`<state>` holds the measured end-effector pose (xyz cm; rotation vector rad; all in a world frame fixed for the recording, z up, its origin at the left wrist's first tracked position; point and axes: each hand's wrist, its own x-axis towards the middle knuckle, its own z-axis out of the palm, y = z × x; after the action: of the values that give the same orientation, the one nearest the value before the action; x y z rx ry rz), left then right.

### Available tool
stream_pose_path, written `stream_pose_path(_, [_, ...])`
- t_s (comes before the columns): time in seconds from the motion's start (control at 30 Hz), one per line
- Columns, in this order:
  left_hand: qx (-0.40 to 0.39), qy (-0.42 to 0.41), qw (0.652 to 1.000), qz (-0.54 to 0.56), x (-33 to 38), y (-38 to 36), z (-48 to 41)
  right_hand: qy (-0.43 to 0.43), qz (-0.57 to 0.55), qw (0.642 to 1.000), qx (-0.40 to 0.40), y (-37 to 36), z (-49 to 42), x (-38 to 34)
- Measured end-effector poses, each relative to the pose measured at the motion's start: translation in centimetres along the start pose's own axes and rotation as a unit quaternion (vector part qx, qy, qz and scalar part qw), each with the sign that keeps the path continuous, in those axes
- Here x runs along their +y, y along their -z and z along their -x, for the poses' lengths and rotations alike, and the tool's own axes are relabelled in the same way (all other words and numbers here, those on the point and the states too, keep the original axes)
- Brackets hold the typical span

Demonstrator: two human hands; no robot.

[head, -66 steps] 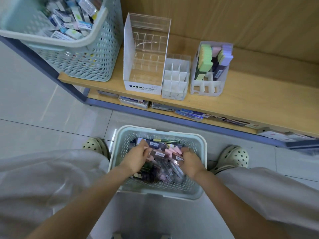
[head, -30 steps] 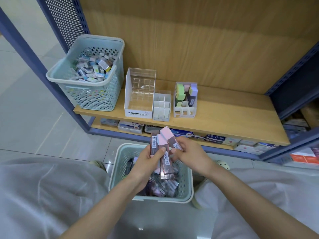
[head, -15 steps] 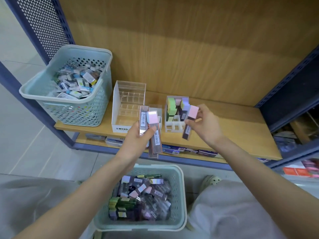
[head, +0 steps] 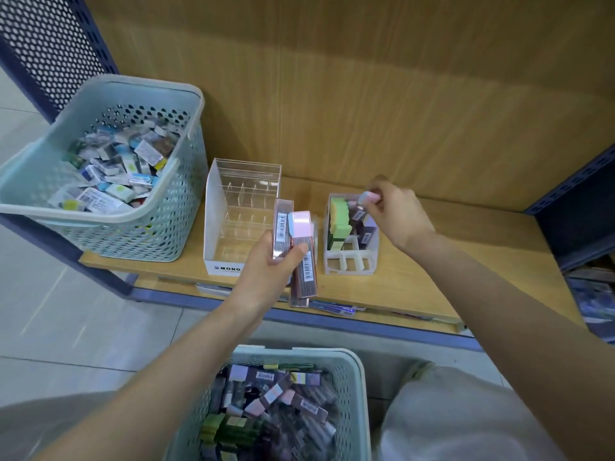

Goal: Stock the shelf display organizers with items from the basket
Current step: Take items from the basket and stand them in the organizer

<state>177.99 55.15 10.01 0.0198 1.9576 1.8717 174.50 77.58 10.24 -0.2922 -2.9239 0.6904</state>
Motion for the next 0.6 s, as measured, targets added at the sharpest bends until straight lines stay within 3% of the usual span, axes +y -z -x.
stream_pose_path(0.23, [0.012, 0.026, 0.999, -0.017, -0.5, 0.2, -1.5, 0.05, 0.068, 0.996, -0.036, -1.3, -1.9, 0.2])
stream_pose_path(0.47, [0.012, 0.036, 0.999, -0.024, -0.7, 0.1, -2.2, 0.039, 0.051, 0.997, -0.044, -1.6, -2.8, 0.5])
stream_pose_path(0.6, [0.012, 0.037, 0.999, -0.023, -0.9, 0.2, -2.4, 0.052, 0.095, 0.992, -0.062, -1.7, -2.7, 1.4])
